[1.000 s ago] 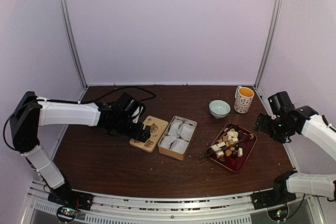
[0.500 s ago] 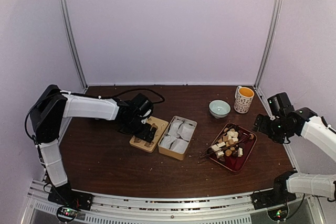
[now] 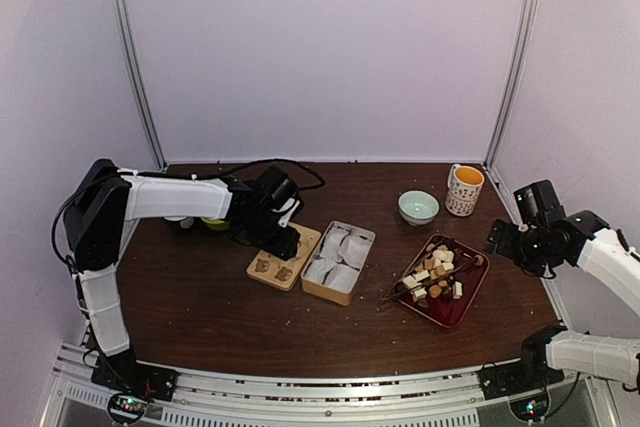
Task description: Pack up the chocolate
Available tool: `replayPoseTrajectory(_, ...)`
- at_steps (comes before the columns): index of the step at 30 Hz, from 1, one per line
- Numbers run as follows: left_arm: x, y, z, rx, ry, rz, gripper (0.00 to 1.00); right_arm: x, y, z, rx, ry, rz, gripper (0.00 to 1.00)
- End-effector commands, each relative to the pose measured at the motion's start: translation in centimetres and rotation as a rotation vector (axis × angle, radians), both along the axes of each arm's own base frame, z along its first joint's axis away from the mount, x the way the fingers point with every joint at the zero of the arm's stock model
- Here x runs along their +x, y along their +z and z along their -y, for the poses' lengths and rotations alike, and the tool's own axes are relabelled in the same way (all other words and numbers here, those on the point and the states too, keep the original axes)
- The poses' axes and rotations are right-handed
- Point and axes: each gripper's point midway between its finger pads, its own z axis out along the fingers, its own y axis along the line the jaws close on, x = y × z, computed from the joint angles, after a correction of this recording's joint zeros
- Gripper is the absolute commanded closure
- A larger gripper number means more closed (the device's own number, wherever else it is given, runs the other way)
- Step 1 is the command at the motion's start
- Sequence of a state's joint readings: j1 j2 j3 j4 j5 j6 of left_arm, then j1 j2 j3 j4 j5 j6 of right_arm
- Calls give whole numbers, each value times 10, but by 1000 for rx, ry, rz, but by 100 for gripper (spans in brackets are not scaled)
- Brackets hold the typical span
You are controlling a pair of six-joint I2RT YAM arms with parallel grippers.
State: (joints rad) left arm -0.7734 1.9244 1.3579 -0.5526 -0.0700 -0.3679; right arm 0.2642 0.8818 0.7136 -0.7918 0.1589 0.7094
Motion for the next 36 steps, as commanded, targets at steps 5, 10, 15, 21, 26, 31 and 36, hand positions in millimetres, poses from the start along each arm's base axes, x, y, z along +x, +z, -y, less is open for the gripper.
replayPoseTrajectory(5, -19, -1, 30, -130, -105, -100, 76, -1, 2, 4, -26, -6, 11, 0)
replayPoseTrajectory(10, -21, -5, 33, -144, -111, -119, 100, -1, 2, 4, -24, -7, 13, 0)
replayPoseTrajectory(15, -23, -13, 44, -168, -132, -164, 100, -1, 2, 3, -20, -9, 13, 0)
replayPoseTrajectory(21, -25, -17, 58, -221, -164, -205, 100, -2, 3, 4, -20, -12, 14, 0)
replayPoseTrajectory(26, -21, -21, 64, -231, -159, -207, 100, -1, 3, 4, -20, -13, 14, 0)
replayPoseTrajectory(31, -14, -28, 67, -228, -135, -210, 100, -1, 2, 5, -26, -15, 10, 0)
replayPoseTrajectory(36, 6, -32, 57, -149, -50, -155, 100, 0, 2, 5, -25, -17, 10, 0)
